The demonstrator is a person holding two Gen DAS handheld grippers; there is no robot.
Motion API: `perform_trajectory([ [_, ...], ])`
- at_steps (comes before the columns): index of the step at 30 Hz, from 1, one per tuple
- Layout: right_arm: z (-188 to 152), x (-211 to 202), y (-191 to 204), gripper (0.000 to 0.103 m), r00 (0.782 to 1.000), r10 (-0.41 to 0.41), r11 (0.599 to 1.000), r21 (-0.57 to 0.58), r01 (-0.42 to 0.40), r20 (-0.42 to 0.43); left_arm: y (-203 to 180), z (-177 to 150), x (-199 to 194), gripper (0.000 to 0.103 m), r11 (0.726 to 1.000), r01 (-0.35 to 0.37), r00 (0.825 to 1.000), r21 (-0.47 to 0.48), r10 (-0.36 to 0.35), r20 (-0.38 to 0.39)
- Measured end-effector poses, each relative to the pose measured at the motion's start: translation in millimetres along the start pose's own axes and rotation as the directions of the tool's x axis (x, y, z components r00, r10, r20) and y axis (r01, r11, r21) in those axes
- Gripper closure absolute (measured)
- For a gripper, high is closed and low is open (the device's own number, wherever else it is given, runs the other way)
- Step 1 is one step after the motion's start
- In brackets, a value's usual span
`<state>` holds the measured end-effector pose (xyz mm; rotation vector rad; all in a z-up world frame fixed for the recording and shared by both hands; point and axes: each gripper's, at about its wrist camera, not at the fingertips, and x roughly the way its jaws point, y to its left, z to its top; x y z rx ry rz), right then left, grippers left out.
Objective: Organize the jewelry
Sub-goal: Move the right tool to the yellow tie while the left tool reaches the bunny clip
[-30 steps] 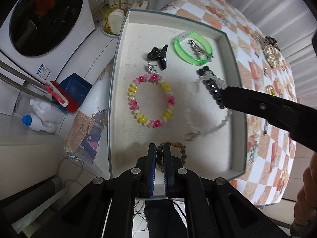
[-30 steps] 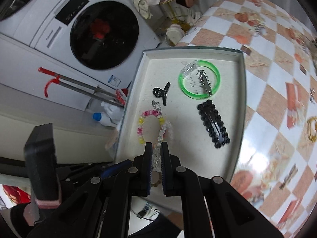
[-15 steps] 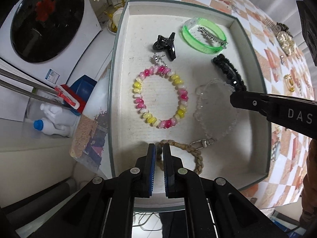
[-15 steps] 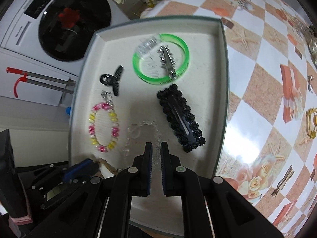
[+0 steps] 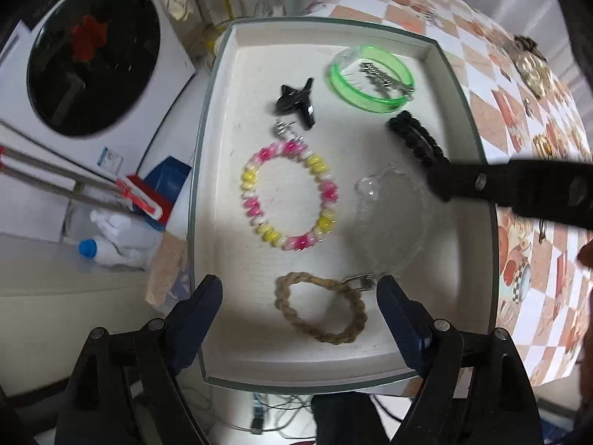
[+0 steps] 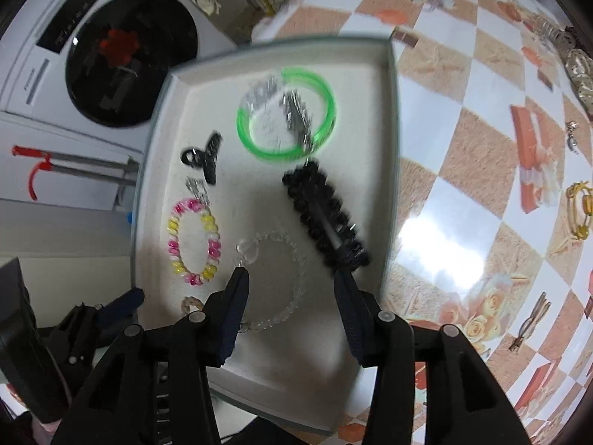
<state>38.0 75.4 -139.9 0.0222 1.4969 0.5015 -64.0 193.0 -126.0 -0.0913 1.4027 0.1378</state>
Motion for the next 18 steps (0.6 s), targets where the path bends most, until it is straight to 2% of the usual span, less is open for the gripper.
perform_trajectory([
  [7,-5,-34,-18,0.047,0.998,0.0,0.998,0.06,-0.004,0.07,-11,8,-6,0.014,1.0,-0.005,1.0,0.012,0.005,0.006],
  [8,-8,-39,-24,0.046,0.997,-0.002,0.997,0.073,-0.003,0.076,-11,9,-6,0.011,1.0,-0.006,1.0,0.014,0.005,0.008],
  [9,-7,-40,-27,0.044,0.997,-0.005,0.997,0.083,-0.002,0.079,-12,11,-7,0.003,1.0,-0.01,1.0,0.018,0.01,0.008],
  [10,-8,-42,-31,0.042,0.997,-0.008,0.996,0.094,0.0,0.08,-14,12,-9,0.0,1.0,-0.02,1.0,0.021,0.019,0.019],
  [14,-16,-52,-49,0.035,0.997,-0.023,0.99,0.139,0.011,0.079,-23,17,-14,0.0,0.998,-0.022,0.999,0.055,0.02,0.029],
  [17,-26,-62,-67,0.027,0.996,-0.033,0.984,0.178,0.018,0.086,-35,22,-20,0.0,0.996,-0.016,0.999,0.084,0.013,0.036],
  [18,-30,-64,-72,0.022,0.996,-0.037,0.982,0.19,0.02,0.087,-40,24,-22,0.0,0.996,-0.012,0.999,0.092,0.009,0.039],
])
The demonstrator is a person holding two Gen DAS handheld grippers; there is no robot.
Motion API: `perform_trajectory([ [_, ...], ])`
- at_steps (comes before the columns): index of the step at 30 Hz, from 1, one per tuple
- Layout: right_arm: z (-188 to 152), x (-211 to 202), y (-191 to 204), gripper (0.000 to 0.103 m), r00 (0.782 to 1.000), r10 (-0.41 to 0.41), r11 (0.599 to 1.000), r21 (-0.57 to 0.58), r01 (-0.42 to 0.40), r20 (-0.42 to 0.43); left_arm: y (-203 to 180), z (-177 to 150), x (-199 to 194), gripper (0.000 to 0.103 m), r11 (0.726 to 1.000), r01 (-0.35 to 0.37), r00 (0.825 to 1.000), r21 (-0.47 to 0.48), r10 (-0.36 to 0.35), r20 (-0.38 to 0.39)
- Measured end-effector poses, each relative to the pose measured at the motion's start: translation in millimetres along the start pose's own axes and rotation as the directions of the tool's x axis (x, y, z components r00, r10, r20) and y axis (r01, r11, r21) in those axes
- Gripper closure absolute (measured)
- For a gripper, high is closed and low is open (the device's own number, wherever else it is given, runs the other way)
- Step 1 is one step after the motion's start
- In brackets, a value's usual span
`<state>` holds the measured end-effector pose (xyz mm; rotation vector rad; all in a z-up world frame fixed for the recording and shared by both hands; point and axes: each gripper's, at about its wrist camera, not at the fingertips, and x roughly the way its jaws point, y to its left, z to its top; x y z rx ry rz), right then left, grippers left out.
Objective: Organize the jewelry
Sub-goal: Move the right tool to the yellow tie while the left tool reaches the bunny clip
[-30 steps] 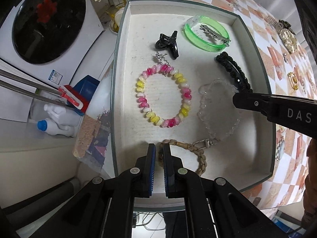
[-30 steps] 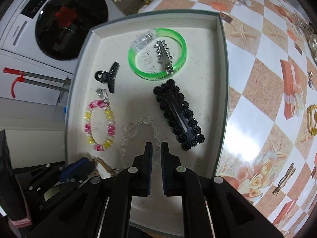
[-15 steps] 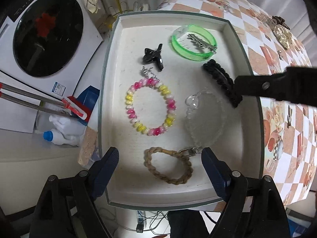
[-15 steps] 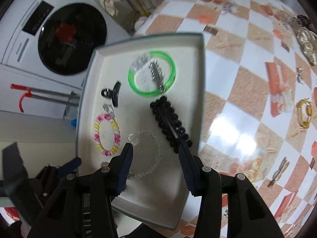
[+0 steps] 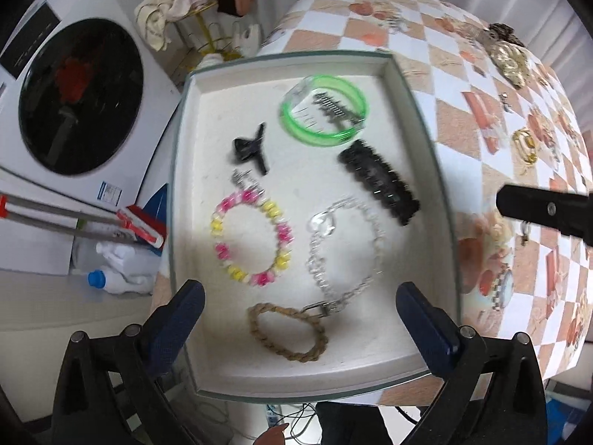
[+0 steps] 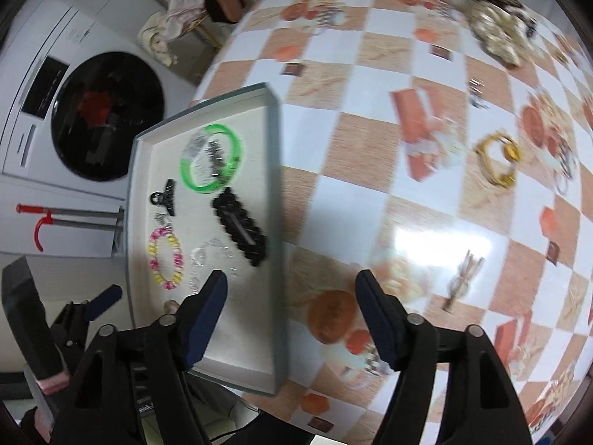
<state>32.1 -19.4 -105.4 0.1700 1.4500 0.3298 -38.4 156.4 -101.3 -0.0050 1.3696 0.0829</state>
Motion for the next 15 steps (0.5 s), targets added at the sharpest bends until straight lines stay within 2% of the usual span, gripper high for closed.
perform_trajectory([
  [4,-11,-10,-32,0.017,1.0,-0.028,0.997,0.068,0.028,0.008,-19,8,-8,0.0,0.998,0.014,1.0,0.054,-0.015,0.023],
  [15,-37,-34,-124,0.017,0.992,-0.122,0.957,0.265,0.115,0.01,-80,15,-25,0.0,0.978,0.079,0.995,0.194,-0.09,0.047],
])
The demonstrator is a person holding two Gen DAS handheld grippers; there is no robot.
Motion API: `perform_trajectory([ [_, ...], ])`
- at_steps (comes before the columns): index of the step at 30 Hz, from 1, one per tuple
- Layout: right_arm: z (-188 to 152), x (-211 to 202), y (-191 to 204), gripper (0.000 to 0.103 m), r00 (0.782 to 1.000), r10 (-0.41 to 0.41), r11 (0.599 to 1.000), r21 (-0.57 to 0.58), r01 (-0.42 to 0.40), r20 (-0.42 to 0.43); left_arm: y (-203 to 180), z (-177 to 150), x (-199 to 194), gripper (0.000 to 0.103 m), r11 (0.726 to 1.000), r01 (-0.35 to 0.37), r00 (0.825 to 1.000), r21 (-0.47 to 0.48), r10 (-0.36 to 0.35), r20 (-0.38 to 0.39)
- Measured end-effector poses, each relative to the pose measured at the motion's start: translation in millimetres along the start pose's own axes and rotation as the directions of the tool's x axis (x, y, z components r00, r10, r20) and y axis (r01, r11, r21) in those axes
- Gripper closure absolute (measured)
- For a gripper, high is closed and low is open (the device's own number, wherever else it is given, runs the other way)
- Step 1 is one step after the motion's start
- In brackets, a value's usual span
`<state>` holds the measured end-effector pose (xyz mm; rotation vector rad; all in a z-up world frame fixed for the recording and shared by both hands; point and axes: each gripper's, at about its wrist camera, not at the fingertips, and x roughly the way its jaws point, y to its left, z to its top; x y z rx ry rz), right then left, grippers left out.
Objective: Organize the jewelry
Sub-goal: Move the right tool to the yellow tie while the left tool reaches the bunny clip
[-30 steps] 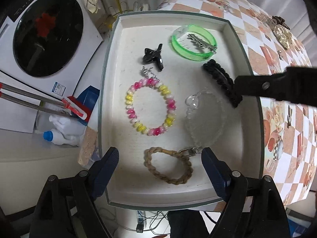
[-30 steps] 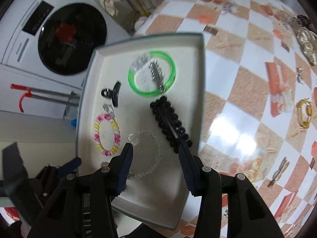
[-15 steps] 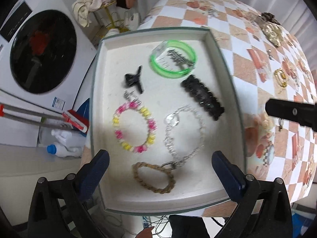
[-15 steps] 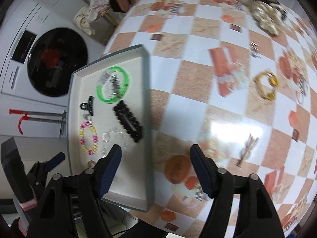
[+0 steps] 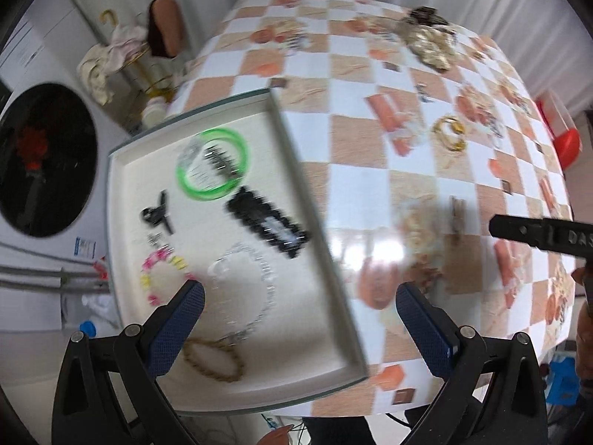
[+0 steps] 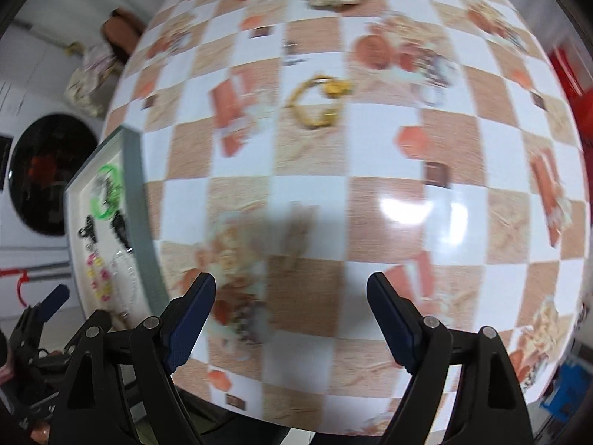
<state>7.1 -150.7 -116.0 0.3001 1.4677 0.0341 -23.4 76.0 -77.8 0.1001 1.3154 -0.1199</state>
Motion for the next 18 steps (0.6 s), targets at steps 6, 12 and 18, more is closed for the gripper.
perform_trajectory([
  [6,15,-5,-34,0.017,1.0,-0.021,0.999,0.047,0.021,0.017,-38,4,1,0.0,0.997,0.035,0.999,0.066,-0.035,-0.001],
  [12,41,-2,-46,0.017,0.999,-0.017,0.999,0.028,0.016,0.041,-70,9,14,0.0,0.996,0.051,0.999,0.079,-0.05,-0.018],
  [18,67,8,-46,0.017,0.999,-0.001,1.0,-0.021,0.002,0.048,-95,11,36,0.0,0.996,0.061,0.998,0.059,-0.059,-0.038],
])
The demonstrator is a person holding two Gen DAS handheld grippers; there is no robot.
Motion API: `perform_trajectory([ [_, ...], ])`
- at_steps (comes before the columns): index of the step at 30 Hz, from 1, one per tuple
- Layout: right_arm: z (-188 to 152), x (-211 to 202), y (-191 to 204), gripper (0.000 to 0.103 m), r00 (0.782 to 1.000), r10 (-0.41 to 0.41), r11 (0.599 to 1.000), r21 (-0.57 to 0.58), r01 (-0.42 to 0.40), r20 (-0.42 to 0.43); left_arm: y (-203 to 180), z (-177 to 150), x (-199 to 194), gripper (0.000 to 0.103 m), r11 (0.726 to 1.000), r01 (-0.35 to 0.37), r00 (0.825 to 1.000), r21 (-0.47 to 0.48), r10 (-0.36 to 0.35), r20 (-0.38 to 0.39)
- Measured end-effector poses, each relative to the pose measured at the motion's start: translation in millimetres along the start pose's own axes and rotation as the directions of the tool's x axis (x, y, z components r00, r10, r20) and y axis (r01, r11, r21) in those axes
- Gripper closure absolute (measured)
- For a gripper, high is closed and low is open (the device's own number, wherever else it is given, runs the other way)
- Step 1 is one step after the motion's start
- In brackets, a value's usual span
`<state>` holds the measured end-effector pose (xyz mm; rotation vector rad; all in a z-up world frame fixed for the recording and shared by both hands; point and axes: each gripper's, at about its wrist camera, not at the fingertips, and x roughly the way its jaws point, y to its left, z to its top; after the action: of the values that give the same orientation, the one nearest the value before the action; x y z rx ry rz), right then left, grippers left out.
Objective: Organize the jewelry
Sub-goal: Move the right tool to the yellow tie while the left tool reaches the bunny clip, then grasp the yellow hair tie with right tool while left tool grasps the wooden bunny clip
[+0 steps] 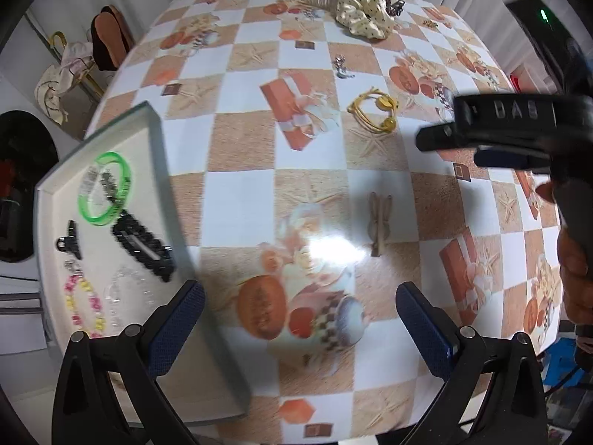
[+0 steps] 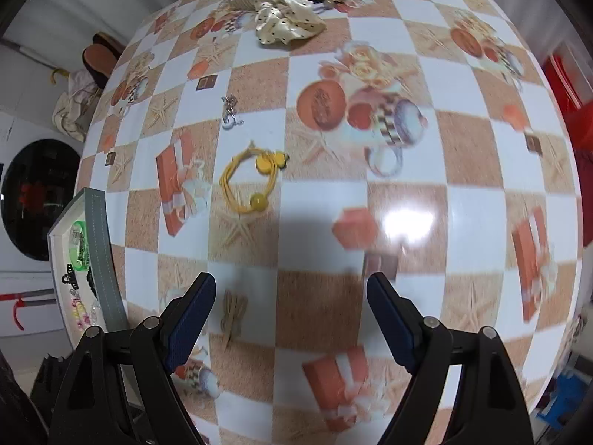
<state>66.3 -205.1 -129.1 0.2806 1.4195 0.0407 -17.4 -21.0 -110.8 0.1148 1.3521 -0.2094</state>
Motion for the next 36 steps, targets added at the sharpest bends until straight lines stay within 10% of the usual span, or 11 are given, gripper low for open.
perform_trajectory([
  [24,53,53,42,0.019,0.996,-0.073,0.949,-0.304,0.085,0.05,-38,3,56,0.024,1.0,0.004,0.999,-0.031,-0.003,0.036],
  [32,50,53,52,0.053,0.981,-0.155,0.919,-0.348,0.186,0.116,-48,15,60,0.027,1.0,-0.017,0.999,-0.007,0.017,0.044],
  [36,52,49,48,0.089,0.983,-0.143,0.93,-0.323,0.174,0.118,-59,23,59,0.037,0.999,-0.022,0.999,0.028,0.021,0.041],
])
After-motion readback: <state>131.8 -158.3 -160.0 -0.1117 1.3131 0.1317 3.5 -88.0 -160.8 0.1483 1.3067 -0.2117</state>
